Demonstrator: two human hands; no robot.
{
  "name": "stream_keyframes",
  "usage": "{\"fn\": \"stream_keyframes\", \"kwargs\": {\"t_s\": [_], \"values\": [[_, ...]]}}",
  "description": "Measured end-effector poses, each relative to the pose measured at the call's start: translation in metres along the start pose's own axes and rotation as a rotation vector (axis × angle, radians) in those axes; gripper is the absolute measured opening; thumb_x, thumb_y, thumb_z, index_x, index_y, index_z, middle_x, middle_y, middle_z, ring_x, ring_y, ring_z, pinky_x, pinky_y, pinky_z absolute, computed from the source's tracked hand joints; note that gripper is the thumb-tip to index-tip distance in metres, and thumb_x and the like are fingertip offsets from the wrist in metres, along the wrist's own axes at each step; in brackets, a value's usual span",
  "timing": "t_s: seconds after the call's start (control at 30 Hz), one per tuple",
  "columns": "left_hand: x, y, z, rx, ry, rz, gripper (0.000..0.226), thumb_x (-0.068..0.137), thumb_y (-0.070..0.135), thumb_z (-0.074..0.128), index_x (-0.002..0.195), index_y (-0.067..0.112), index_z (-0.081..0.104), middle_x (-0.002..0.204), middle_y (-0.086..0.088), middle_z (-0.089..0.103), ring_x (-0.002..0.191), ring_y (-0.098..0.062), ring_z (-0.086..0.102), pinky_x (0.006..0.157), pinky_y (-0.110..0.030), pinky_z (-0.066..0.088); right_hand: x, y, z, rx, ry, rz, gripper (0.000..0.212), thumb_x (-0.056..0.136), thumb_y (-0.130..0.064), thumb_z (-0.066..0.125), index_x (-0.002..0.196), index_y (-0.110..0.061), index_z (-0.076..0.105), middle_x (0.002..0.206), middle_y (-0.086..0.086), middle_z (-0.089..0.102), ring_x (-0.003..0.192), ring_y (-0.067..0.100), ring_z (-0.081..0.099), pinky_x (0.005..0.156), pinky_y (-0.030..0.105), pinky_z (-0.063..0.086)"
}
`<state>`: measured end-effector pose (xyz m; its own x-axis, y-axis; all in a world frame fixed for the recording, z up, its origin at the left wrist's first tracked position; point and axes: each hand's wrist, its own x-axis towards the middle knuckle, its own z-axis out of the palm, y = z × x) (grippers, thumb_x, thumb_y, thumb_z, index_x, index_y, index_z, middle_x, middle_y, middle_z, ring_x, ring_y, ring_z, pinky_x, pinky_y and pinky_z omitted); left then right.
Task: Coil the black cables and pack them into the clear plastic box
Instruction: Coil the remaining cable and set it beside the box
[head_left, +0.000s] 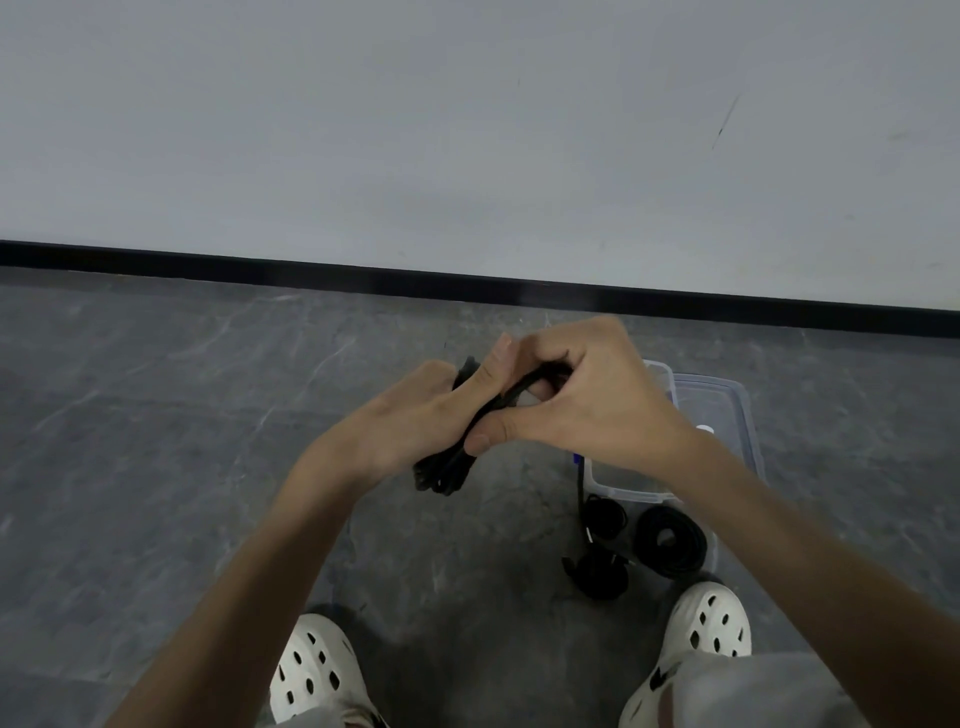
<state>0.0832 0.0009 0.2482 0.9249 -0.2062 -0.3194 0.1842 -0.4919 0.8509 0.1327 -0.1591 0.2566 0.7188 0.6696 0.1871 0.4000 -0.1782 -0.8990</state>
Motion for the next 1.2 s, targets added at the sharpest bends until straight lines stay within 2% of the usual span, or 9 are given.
{"fn": "stream_keyframes", "kwargs": {"t_s": [0.13, 0.2, 0.27, 0.4, 0.53, 0.67, 0.8, 1.1, 1.2], "values": [[-0.002, 0.000, -0.001, -0.021, -0.022, -0.008, 0.120, 0.042, 0.105, 0.027, 0.065, -0.009, 0.053, 0.061, -0.021, 0.054, 0.055, -0.023, 0.048, 0.056, -0.027, 0.038, 0.001, 0.003, 0.000, -0.029, 0.068, -0.009, 0.048, 0.045, -0.034, 0.095, 0.068, -0.010, 0.061, 0.056, 0.000, 0.058, 0.048, 0.005, 0.042, 0.044, 0.025, 0.035], [-0.004, 0.004, 0.000, -0.056, -0.051, -0.007, 0.097, 0.045, 0.102, 0.036, 0.052, 0.007, 0.055, 0.054, -0.008, 0.055, 0.050, -0.015, 0.051, 0.053, -0.015, 0.039, 0.002, 0.005, -0.001, -0.060, 0.097, 0.001, 0.060, 0.041, -0.042, 0.091, 0.068, -0.017, 0.043, 0.055, -0.005, 0.044, 0.050, 0.006, 0.036, 0.044, 0.031, 0.035], [-0.006, 0.008, 0.001, -0.086, -0.119, -0.003, 0.069, 0.055, 0.090, 0.052, 0.045, 0.022, 0.051, 0.050, 0.002, 0.052, 0.049, -0.008, 0.051, 0.057, -0.014, 0.041, 0.002, 0.007, -0.001, -0.115, 0.082, -0.033, 0.054, 0.048, -0.042, 0.082, 0.067, -0.024, 0.036, 0.056, -0.012, 0.037, 0.050, 0.005, 0.034, 0.044, 0.029, 0.034], [-0.007, 0.009, 0.004, -0.147, -0.158, -0.048, 0.050, 0.066, 0.070, 0.059, 0.046, 0.024, 0.052, 0.050, 0.005, 0.051, 0.050, -0.008, 0.049, 0.065, -0.025, 0.039, 0.002, 0.012, -0.003, -0.091, 0.022, -0.059, 0.036, 0.057, -0.027, 0.074, 0.067, -0.026, 0.039, 0.055, -0.014, 0.039, 0.050, 0.004, 0.038, 0.046, 0.018, 0.034], [-0.007, 0.010, 0.004, -0.240, -0.168, -0.059, 0.052, 0.073, 0.063, 0.061, 0.050, 0.018, 0.053, 0.050, 0.001, 0.050, 0.050, -0.011, 0.048, 0.059, -0.018, 0.041, 0.005, 0.009, -0.008, -0.067, -0.077, 0.004, 0.042, 0.051, -0.011, 0.090, 0.076, -0.012, 0.056, 0.067, 0.005, 0.059, 0.057, 0.010, 0.051, 0.054, 0.033, 0.047], [-0.008, 0.010, 0.001, -0.284, -0.187, -0.065, 0.048, 0.078, 0.062, 0.057, 0.056, 0.020, 0.050, 0.052, 0.000, 0.047, 0.051, -0.012, 0.043, 0.056, -0.018, 0.039, 0.005, 0.006, -0.017, 0.020, -0.086, 0.021, 0.049, 0.046, -0.028, 0.091, 0.081, -0.006, 0.064, 0.078, 0.008, 0.067, 0.071, 0.025, 0.064, 0.068, 0.044, 0.054], [-0.009, 0.012, 0.000, -0.297, -0.205, -0.046, 0.043, 0.080, 0.059, 0.056, 0.058, 0.022, 0.050, 0.053, 0.002, 0.046, 0.050, -0.010, 0.043, 0.054, -0.016, 0.039, 0.005, 0.009, -0.019, -0.043, -0.075, 0.032, 0.048, 0.048, -0.035, 0.089, 0.081, -0.008, 0.066, 0.075, 0.002, 0.067, 0.069, 0.023, 0.063, 0.068, 0.046, 0.054], [-0.016, 0.009, -0.012, -0.500, -0.219, 0.035, 0.040, 0.078, 0.055, 0.050, 0.071, 0.016, 0.057, 0.047, 0.006, 0.042, 0.042, -0.009, 0.037, 0.047, -0.018, 0.037, 0.008, 0.021, -0.015, -0.073, -0.018, 0.026, 0.059, 0.076, -0.066, 0.059, 0.081, -0.007, 0.061, 0.069, 0.010, 0.060, 0.063, 0.030, 0.054, 0.060, 0.049, 0.045], [-0.017, 0.009, -0.014, -0.515, -0.212, 0.017, 0.041, 0.077, 0.056, 0.049, 0.072, 0.016, 0.055, 0.048, 0.005, 0.040, 0.041, -0.010, 0.035, 0.046, -0.018, 0.037, 0.008, 0.023, -0.011, -0.019, -0.047, 0.071, 0.049, 0.090, -0.057, 0.045, 0.080, -0.009, 0.054, 0.067, 0.003, 0.051, 0.061, 0.019, 0.046, 0.059, 0.039, 0.039]]}}
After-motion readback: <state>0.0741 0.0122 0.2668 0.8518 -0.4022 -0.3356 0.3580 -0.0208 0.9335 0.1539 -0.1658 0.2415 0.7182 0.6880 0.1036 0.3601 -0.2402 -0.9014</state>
